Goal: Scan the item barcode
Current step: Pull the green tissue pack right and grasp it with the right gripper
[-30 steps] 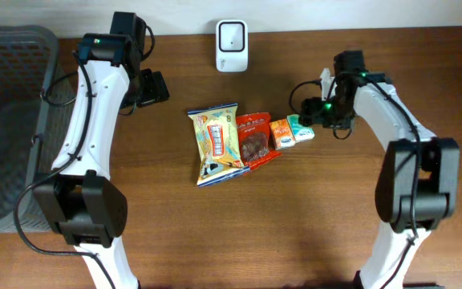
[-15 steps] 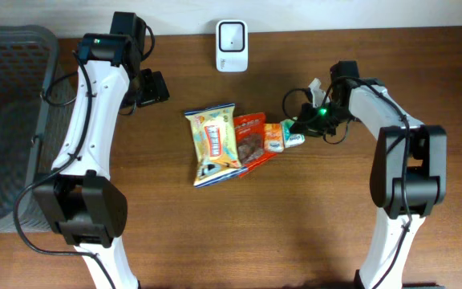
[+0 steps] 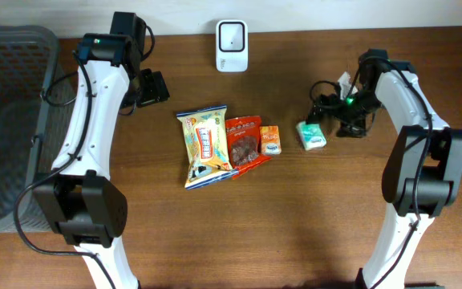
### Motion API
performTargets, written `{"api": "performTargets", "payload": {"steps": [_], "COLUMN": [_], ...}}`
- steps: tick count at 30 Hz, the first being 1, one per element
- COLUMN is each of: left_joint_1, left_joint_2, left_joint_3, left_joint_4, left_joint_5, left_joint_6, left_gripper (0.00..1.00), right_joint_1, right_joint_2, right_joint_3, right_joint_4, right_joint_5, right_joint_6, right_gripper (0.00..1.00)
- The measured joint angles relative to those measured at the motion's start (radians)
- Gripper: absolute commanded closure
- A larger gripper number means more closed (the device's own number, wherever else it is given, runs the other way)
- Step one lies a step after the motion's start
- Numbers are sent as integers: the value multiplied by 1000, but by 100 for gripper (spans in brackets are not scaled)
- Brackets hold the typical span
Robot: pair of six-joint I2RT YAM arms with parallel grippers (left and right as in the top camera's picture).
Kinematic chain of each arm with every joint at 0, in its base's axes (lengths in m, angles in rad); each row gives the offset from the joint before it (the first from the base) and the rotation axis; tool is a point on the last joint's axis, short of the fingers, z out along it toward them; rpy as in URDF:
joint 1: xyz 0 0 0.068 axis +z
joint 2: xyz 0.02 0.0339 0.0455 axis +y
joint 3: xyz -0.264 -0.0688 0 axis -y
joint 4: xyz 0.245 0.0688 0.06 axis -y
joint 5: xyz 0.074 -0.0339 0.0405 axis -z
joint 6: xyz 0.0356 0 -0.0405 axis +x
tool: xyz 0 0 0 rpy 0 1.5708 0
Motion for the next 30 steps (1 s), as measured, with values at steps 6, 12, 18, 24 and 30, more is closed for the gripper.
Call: {"api": "performTargets", "payload": {"steps": [6, 12, 18, 24, 30], "left_joint_1": [0, 0, 0, 0, 0], "left_joint_2": [0, 0, 0, 0, 0], "left_joint_3": [0, 0, 0, 0, 0], "left_joint_4": [0, 0, 0, 0, 0], "left_joint_5": [0, 0, 0, 0, 0], "left_joint_6": [0, 0, 0, 0, 0], "left_gripper": [1, 1, 1, 1, 1], "right_joint_1": [62, 351, 430, 431, 417], "right_joint_2": [-2, -104, -90, -90, -90], "right_joint_3": [19, 72, -121, -242, -154], "right_joint_4": [-40, -41, 78, 218, 122], "right_joint_5": [107, 474, 703, 747, 576], "right_joint_6": [-32, -22, 75, 108, 172], "right_gripper": [1, 44, 46, 72, 96]}}
